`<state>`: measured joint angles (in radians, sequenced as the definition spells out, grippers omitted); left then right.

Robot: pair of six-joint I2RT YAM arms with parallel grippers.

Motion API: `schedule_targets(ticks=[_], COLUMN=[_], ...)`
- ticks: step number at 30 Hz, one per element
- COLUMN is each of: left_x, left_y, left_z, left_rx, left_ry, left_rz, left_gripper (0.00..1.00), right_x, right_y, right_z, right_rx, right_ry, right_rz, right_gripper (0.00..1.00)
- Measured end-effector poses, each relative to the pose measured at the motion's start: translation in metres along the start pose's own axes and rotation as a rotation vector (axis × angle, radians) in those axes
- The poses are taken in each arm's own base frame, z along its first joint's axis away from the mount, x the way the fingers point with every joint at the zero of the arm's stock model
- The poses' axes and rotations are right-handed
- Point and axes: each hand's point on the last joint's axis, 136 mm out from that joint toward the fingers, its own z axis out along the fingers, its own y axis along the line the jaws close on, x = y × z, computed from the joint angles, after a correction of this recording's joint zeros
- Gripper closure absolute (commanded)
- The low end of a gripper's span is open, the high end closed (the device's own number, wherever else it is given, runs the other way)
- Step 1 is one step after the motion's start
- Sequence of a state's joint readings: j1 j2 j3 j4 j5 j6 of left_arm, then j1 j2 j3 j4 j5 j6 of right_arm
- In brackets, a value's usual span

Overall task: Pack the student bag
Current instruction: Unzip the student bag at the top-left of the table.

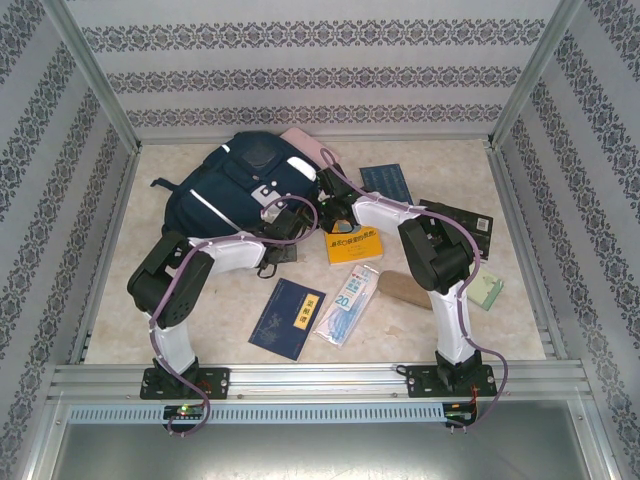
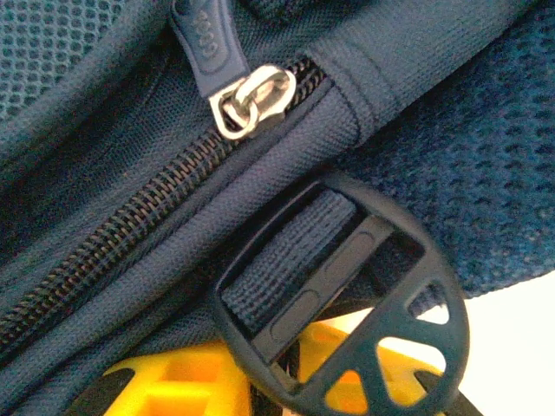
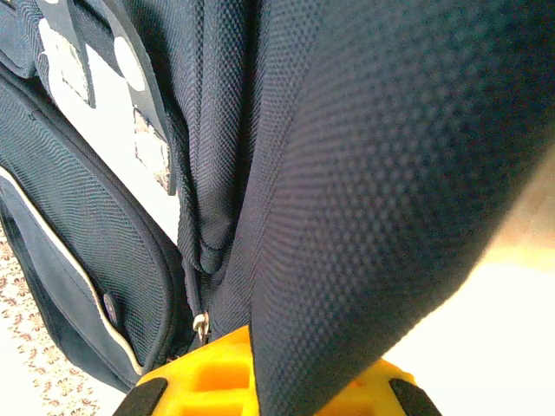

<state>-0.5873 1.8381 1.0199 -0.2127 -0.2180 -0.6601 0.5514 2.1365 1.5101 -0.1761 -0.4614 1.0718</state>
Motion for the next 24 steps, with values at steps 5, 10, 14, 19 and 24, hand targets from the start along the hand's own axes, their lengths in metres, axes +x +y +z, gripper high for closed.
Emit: schedule_targets(ticks=[5,10,14,19,24], left_x=[-0.004,-0.003,-0.004,-0.015,0.006], left_y=[-0.003,0.0,0.01,0.026,0.082], left_z=[0.0,-0.007,-0.026,-0.055,-0.065], left_rx=[0.004,-0.001,-0.022,-0.004,-0.109], left_ry=[-0.004,0.001,0.006,-0.027,0.035], left_rz=[-0.003,-0.021,-0.049,-0.128,-0.202], left_gripper=[1.0,1.0,1.0,1.0,1.0], right_x=[-0.005,-0.003,0.002,0.008,-0.008], right_y=[-0.002,-0.001,0.002,0.017,0.024], right_z=[-0.002,-0.003,-0.006,-0.018,-0.031], right_rx=[-0.003,-0.011,-0.025,-0.071,-0.099], right_ry=[-0.004,0.011,0.043,0.071,0.039], right_rz=[0.008,0.008,-0.006,-0.051,-0.074], right_gripper=[1.0,1.0,1.0,1.0,1.0])
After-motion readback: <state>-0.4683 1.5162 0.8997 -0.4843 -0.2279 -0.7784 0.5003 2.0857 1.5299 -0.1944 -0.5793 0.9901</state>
